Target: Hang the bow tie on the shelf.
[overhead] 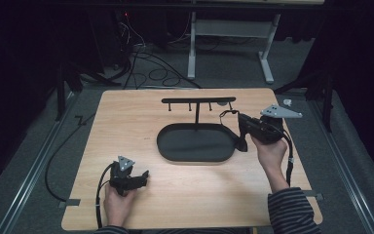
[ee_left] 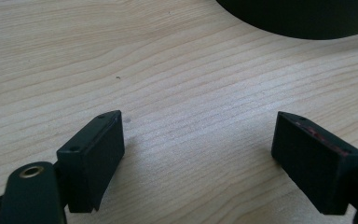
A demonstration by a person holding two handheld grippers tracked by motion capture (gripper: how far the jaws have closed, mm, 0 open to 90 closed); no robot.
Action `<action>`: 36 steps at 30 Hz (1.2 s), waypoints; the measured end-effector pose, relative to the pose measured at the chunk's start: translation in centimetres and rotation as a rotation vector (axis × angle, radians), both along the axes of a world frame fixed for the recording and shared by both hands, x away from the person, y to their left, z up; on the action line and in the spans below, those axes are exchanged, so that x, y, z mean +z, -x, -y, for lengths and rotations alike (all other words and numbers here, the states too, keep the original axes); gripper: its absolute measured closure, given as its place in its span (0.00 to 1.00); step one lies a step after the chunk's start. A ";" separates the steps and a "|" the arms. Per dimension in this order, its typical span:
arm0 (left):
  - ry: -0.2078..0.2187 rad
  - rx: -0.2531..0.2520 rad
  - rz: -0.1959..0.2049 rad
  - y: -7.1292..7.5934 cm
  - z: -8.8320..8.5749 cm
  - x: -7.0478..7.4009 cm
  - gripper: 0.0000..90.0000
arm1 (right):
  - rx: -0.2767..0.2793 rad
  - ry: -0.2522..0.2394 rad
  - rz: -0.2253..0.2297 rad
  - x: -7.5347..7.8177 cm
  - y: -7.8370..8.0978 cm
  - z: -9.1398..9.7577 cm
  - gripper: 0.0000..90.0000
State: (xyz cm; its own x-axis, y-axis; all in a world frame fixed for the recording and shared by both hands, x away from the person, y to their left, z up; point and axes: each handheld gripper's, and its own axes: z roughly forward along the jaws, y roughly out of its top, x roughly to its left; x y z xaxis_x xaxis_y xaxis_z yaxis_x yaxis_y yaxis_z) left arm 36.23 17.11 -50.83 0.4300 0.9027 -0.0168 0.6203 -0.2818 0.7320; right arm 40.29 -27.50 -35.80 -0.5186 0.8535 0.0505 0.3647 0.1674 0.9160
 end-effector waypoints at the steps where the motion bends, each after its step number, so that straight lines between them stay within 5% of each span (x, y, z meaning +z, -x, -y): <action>1: 0.000 0.000 0.000 0.0 0.0 0.0 0.19 | 0.000 -0.001 0.005 0.1 -0.2 0.0 0.96; 22: 0.000 -0.002 0.000 0.0 0.0 0.0 0.19 | -0.087 0.026 -0.015 -0.2 -3.4 -0.1 0.96; 36: 0.002 -0.003 0.000 0.0 0.0 0.0 0.20 | -0.094 0.020 -0.080 -1.4 -4.6 -0.1 0.90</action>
